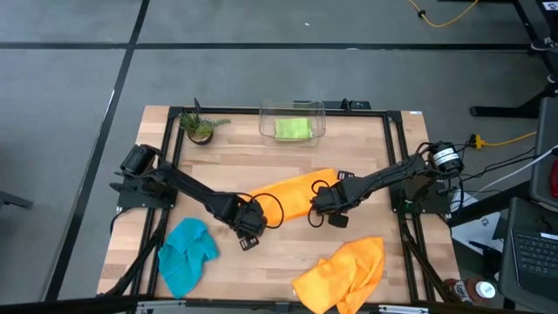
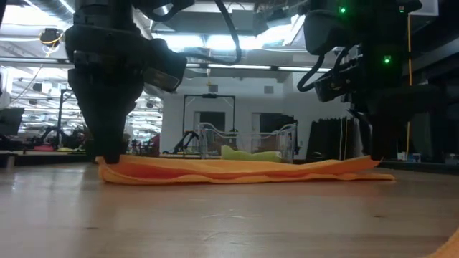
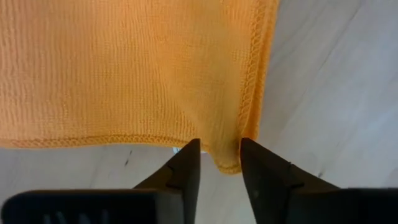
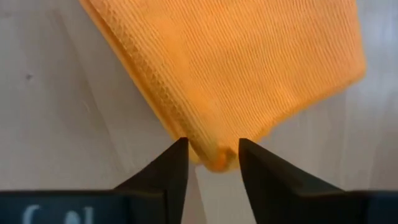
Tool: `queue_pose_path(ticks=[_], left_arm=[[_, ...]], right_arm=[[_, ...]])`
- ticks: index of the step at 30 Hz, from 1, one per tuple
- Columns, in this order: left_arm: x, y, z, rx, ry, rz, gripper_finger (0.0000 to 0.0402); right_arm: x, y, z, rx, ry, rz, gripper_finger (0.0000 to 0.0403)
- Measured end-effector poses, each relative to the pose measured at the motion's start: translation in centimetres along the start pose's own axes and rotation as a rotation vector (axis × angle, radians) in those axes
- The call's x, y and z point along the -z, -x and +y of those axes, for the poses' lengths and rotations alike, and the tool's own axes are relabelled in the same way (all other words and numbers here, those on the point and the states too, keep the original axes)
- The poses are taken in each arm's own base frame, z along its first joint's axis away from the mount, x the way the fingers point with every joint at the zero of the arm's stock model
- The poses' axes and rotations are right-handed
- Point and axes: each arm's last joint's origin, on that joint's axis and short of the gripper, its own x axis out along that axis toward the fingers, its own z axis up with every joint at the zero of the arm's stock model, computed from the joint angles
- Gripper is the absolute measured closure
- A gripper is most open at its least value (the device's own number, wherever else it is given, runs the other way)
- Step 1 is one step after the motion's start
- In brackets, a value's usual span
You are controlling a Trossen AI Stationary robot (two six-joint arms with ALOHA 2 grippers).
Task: Fold microfiber towels
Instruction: Fold the top orange microfiber cloth
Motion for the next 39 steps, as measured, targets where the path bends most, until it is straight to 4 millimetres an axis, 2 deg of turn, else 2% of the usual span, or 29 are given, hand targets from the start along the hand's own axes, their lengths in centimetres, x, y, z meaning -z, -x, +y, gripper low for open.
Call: queue_pose_path(ticks=[7,17,30,34,39], left_arm=[[-1.1,1.9,0.6,0.037,-0.014,0.009,0.0262],[-1.6,4.6,1.9,-0.099,-0.051,0.066,0.0258],[0.3,5.7,3.8,-0.272,-0.136,0.258,0.0258],[0.6,6.9,4.2,-0.309,-0.164,0.223,0.0258],[0.7,8.9,5.0,-0.354,-0.186,0.096,0.0258]], right_arm=[[0.0,0.3,0.0,-0.001,0.005,0.015,0.0231],[-0.4,1.8,-0.3,0.011,0.014,0.039,0.0230],[0.0,1.9,-0.4,0.000,0.017,0.092,0.0230],[-0.1,1.9,-0.4,0.003,0.017,0.088,0.0230],[-0.1,1.9,-0.4,0.003,0.015,0.083,0.0230]])
